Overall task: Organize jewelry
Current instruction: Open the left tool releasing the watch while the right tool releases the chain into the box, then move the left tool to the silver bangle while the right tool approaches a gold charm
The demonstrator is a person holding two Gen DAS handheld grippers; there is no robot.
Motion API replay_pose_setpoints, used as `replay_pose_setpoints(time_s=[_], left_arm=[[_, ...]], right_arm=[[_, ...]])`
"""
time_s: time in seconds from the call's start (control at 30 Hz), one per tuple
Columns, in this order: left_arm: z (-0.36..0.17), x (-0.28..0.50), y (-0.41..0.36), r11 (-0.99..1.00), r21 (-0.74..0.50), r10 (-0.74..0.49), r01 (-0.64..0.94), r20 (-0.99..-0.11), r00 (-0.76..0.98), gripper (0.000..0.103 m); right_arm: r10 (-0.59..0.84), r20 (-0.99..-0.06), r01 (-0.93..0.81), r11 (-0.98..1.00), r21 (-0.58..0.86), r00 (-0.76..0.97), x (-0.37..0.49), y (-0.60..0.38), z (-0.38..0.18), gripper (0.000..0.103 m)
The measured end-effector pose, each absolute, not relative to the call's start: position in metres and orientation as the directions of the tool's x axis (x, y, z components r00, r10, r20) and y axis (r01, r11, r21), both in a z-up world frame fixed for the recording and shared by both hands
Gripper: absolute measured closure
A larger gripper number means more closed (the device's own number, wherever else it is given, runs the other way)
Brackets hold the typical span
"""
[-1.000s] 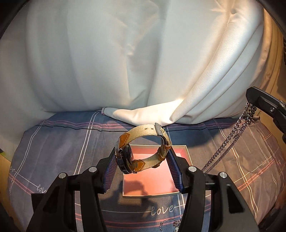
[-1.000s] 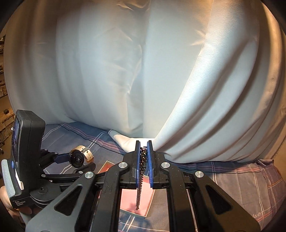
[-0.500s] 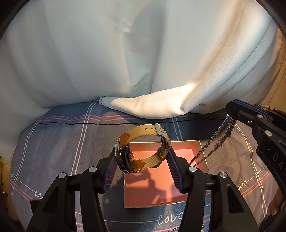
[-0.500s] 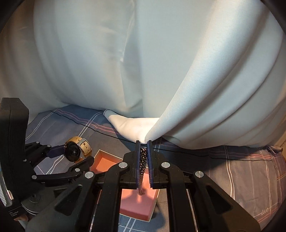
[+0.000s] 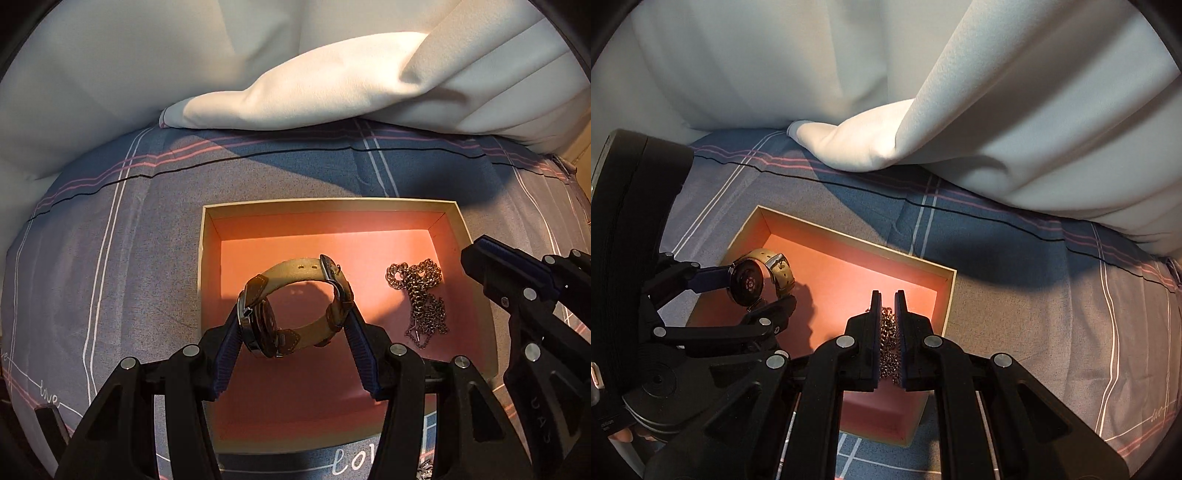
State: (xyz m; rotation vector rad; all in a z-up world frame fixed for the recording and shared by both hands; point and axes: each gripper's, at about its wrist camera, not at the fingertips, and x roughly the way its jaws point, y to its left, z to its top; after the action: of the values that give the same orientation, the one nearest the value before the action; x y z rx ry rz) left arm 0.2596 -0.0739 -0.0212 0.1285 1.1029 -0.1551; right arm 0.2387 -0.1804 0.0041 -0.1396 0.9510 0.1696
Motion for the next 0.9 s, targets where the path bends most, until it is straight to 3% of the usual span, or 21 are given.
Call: replay_pose_setpoints(time_s=[0.23, 0.37, 0.43, 0.53, 0.63, 0.9], left_arm=[[-0.028, 0.267, -0.076, 0.977, 0.059, -0.033, 0.204, -0.907, 0.420, 0.043], [-0.014, 0.261, -0.075, 0.974, 0.107, 0.004, 0.199, -0.888, 0.460, 0.034], [-0.006, 0.256, -0.071, 0.975, 0.076, -0.030, 0.209, -0.887, 0.461, 0.031], [0.015, 0.235, -0.069, 0.973, 0.118, -0.011, 0.199, -0.836, 0.548, 0.017], [0.032, 0.204, -0.065, 0.966, 0.093, -0.074, 0.242, -0.796, 0.601, 0.009], [0.014, 0.119, -0.045, 0.969, 0.004, -0.156, 0.246, -0.763, 0.627, 0.007]], right_arm=[[0.050, -0.869, -0.215, 0.975, -0.066, 0.493, 0.235, -0.181, -0.019, 0.094], [-0.017, -0.838, -0.164, 0.978, -0.127, 0.546, 0.228, -0.188, -0.011, 0.056], [-0.017, -0.811, -0.142, 0.982, -0.123, 0.585, 0.221, -0.195, 0.000, 0.046], [-0.014, -0.759, -0.120, 0.985, -0.121, 0.651, 0.197, -0.204, 0.022, 0.044], [0.007, -0.723, -0.104, 0.990, -0.090, 0.691, 0.170, -0.215, 0.034, 0.042], [0.085, -0.728, -0.110, 0.994, 0.013, 0.680, 0.094, -0.228, 0.010, 0.038]])
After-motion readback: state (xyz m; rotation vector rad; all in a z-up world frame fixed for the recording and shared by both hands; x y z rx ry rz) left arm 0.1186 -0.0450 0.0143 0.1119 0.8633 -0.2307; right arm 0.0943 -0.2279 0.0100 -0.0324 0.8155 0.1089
